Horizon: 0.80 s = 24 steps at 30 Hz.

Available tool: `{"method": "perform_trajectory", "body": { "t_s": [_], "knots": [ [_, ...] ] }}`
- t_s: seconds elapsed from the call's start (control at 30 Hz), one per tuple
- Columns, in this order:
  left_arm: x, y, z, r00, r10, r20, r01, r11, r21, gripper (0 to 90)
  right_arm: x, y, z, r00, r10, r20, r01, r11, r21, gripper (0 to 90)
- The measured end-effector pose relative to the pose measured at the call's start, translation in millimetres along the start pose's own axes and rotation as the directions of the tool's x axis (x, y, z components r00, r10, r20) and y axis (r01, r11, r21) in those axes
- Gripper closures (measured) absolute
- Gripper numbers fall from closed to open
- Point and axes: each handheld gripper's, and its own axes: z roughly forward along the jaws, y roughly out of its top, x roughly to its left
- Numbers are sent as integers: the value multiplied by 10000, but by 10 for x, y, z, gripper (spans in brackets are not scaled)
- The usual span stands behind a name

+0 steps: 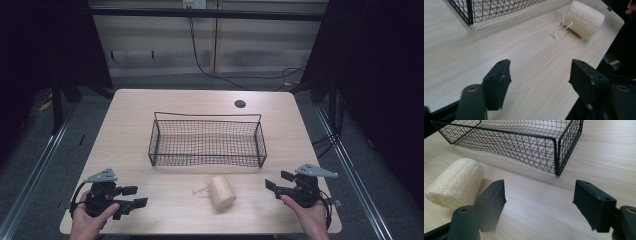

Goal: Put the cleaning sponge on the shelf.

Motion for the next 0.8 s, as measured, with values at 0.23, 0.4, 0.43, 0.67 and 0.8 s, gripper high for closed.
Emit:
{"method": "perform_trajectory", "body": {
  "t_s": [0.23,0.4,0.43,0.67,0.8],
  "knots": [
    [6,2,-6,9999,-162,48,161,9998,68,272,0,8,-21,9984,315,-466,-307,9994,185,202],
    [-5,6,3,9998,-100,144,97,9997,233,268,60,46,-27,9978,-373,-540,408,9970,663,283],
    [-6,8,2,9998,-77,158,73,9997,244,268,79,57,-28,9973,-470,-563,504,9968,615,284],
    [-6,7,-5,9998,-100,171,96,9997,211,267,177,102,-1,9939,-348,-1050,440,9952,869,373],
    [-9,9,-4,9998,-77,187,72,9996,272,267,263,159,-5,9914,-270,-1277,452,9889,1413,396]
  ]
}}
